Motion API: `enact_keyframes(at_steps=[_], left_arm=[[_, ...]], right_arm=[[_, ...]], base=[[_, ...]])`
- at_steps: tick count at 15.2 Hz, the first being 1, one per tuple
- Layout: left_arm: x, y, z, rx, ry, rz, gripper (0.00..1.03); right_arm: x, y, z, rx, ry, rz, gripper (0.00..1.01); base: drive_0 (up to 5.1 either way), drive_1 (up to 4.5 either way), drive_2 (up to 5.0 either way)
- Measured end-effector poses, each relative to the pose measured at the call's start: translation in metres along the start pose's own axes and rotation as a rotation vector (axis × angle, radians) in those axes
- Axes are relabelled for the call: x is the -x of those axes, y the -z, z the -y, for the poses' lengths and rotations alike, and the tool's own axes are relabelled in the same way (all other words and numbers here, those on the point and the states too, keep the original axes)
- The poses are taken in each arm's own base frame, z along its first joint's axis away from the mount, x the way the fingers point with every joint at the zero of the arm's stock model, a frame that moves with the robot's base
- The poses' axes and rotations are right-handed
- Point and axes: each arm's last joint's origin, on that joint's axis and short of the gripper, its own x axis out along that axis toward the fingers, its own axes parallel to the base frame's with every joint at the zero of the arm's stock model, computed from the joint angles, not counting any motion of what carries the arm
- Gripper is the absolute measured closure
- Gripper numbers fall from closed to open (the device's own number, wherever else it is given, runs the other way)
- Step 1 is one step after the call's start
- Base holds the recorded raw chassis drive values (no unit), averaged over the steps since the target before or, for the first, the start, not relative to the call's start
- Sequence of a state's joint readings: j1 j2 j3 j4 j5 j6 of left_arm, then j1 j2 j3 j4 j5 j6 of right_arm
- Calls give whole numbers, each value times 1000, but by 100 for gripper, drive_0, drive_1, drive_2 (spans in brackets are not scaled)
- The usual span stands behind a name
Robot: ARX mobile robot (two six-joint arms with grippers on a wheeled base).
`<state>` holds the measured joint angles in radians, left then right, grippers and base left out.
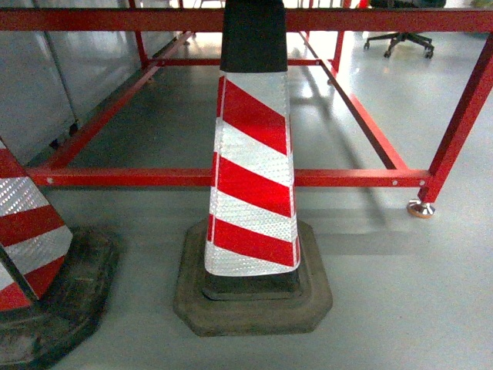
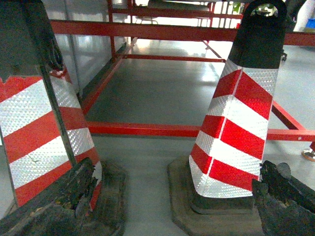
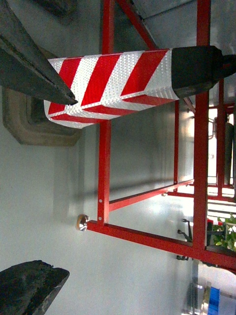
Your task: Sort blue parts and orange caps into right shelf containers
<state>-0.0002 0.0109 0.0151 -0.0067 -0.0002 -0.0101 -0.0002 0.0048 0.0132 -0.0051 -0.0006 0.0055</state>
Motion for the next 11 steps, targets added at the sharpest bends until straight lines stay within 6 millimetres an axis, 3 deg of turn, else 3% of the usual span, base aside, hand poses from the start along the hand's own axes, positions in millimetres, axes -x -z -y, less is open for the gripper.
enact_keyframes(at_steps=[11], left_arm=[[0,0,0,0,0,0,5]], right_arm=[[0,0,0,0,0,0,3]], base=[[0,0,0]])
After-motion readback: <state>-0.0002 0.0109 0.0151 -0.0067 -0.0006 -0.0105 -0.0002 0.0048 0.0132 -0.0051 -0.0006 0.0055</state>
